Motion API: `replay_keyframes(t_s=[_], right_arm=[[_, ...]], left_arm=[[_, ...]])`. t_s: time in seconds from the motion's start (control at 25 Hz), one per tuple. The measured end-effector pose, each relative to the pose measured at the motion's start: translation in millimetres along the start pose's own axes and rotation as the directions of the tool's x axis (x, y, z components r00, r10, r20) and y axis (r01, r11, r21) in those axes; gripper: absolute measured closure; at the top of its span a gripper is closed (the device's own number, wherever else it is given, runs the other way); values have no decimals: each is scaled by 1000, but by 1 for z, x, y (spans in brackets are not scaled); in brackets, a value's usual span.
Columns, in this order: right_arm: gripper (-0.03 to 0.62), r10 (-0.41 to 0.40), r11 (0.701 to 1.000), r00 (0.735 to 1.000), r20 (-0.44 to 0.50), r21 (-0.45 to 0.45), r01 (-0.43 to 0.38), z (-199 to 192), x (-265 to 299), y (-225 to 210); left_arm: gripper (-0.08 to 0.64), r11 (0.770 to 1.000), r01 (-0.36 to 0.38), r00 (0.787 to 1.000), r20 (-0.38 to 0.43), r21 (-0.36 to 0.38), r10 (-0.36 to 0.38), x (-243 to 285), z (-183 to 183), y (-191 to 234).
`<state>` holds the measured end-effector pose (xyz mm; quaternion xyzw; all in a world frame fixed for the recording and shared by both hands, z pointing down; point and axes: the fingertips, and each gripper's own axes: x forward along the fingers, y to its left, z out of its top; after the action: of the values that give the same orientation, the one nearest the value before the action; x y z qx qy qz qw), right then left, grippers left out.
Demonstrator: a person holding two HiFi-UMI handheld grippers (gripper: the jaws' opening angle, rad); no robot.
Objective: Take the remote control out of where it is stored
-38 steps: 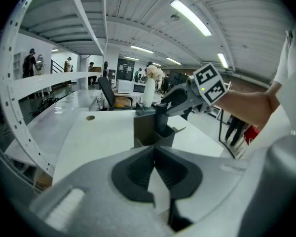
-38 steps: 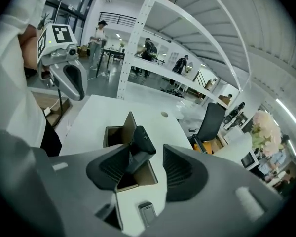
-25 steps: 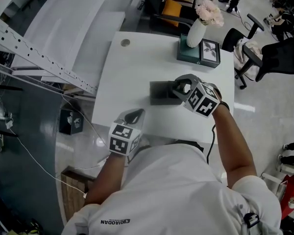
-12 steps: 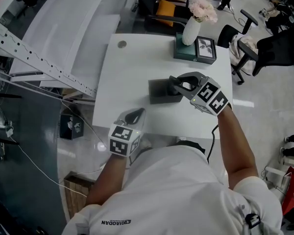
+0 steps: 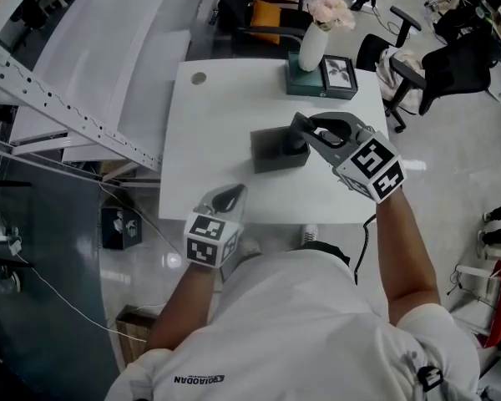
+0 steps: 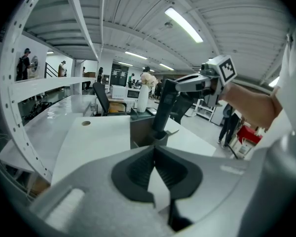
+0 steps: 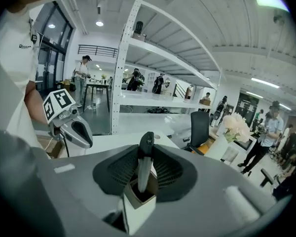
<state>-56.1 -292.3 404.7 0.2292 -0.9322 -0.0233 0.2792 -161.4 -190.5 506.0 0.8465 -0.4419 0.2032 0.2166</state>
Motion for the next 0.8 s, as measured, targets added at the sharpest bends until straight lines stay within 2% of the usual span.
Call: replay_keyframes(t_s=[0.16, 0.28, 0.48, 0.68, 0.8], right_arm=[[494, -92, 994, 995, 44, 56, 90, 8, -22, 2], [494, -173, 973, 981, 85, 167, 157, 5, -40, -1], [495, -262, 900, 961, 87, 382, 211, -29, -62, -7], [495, -319, 839, 947, 22, 472, 272, -78, -79, -18], [495, -364, 780, 931, -8, 545, 309, -112, -85, -32]], left_arm=[[557, 999, 35, 999, -11, 21, -35, -4, -5, -6], [557, 998, 57, 998, -16, 35, -57, -7, -8, -10], [557, 995, 79, 996, -34, 60, -77, -8, -17, -11], [557, 994, 86, 995, -56, 60, -83, -3, -20, -25], [557, 994, 88, 994, -76, 59, -83, 7, -18, -37]])
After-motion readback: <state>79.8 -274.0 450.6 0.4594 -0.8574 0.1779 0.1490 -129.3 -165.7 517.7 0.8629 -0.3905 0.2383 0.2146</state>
